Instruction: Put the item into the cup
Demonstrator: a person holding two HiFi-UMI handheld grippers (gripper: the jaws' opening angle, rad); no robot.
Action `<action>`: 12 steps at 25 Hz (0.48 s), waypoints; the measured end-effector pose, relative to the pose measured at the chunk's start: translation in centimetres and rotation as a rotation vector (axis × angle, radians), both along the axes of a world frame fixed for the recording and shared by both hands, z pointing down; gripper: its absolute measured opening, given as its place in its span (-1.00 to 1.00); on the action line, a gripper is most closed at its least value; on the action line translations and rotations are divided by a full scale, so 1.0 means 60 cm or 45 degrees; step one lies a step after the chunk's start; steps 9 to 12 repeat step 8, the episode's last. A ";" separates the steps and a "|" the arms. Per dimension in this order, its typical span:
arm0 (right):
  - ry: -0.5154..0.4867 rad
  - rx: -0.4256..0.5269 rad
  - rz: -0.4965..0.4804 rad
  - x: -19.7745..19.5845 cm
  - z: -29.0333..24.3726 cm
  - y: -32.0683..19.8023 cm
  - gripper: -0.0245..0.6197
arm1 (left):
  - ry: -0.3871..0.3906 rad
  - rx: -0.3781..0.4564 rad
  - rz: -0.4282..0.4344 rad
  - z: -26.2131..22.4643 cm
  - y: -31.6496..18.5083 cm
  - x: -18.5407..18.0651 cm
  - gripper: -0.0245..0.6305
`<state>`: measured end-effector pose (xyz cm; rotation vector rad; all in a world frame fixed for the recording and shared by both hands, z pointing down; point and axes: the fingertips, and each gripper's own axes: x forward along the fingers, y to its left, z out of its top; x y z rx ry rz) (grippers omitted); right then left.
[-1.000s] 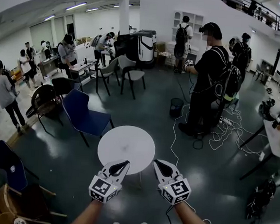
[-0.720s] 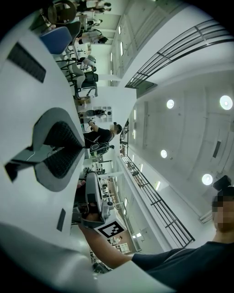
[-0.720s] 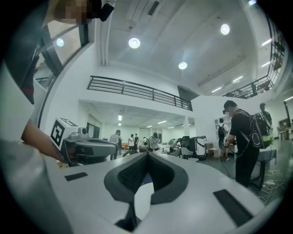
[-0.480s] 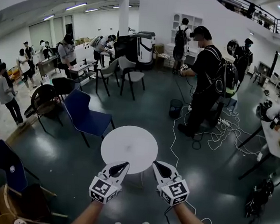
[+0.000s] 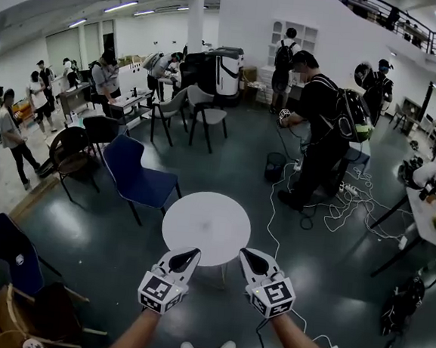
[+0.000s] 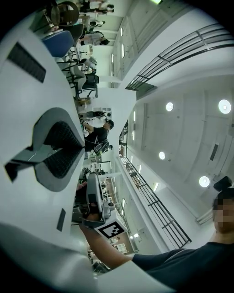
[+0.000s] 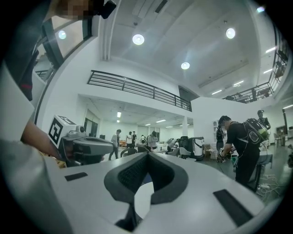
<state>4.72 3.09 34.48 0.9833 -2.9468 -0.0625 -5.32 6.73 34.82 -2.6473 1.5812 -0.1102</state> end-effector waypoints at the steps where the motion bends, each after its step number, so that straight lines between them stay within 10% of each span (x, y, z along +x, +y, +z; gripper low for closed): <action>1: 0.002 0.003 0.004 -0.003 -0.002 0.001 -0.87 | 0.005 0.003 -0.004 -0.002 0.001 -0.005 -0.88; 12: 0.001 0.016 0.005 -0.001 -0.005 0.011 -0.87 | 0.010 0.017 0.012 -0.004 0.010 0.002 -0.88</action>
